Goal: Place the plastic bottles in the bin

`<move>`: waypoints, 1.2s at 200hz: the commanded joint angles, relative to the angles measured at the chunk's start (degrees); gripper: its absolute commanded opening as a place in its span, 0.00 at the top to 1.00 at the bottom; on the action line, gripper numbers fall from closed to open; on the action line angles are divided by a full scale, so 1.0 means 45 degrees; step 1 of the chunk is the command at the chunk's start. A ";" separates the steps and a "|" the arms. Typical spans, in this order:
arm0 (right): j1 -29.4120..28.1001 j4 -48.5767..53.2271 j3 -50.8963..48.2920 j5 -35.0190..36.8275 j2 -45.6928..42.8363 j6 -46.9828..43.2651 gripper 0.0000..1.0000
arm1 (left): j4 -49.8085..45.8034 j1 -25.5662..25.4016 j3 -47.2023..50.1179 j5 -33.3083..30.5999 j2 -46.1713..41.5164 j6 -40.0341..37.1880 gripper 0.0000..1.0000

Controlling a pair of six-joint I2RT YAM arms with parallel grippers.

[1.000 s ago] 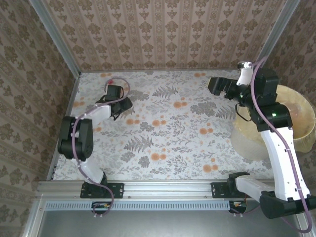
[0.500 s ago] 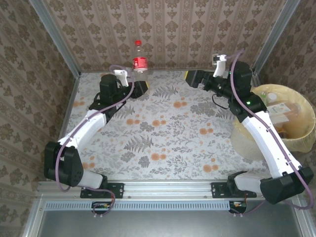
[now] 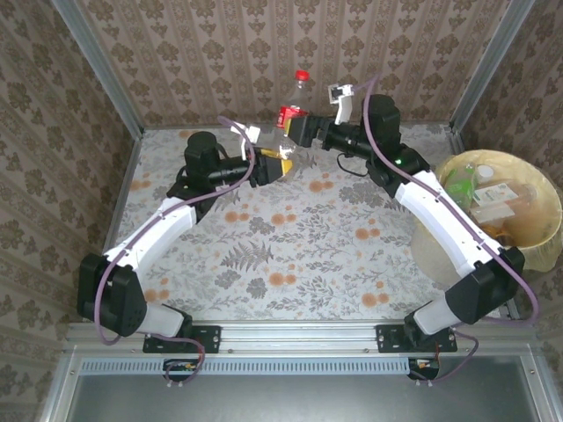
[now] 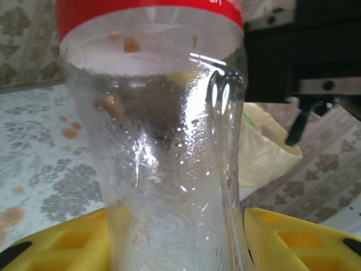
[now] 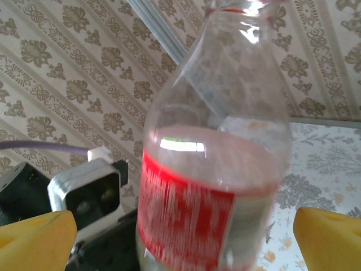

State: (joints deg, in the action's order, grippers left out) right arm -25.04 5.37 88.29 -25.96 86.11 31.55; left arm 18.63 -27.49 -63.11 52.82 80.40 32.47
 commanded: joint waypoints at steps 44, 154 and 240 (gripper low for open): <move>-0.0149 0.0393 0.1575 -0.0185 0.0982 0.0157 0.05 | 0.0479 -0.0551 -0.0978 0.1544 0.0431 -0.0544 0.56; -0.0125 0.1210 0.1351 0.0982 0.0355 -0.0443 0.44 | 0.0084 -0.0650 -0.1172 0.1531 0.0531 -0.0692 0.42; 0.1945 0.8980 0.2197 1.0375 -0.5127 -0.5702 0.48 | -0.1122 -0.0126 -0.0502 -0.1432 -0.0531 -0.1973 0.00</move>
State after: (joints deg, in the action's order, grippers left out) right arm -19.33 34.35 94.39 2.11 71.83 15.86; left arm 14.72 -29.08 -65.43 50.72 79.15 25.71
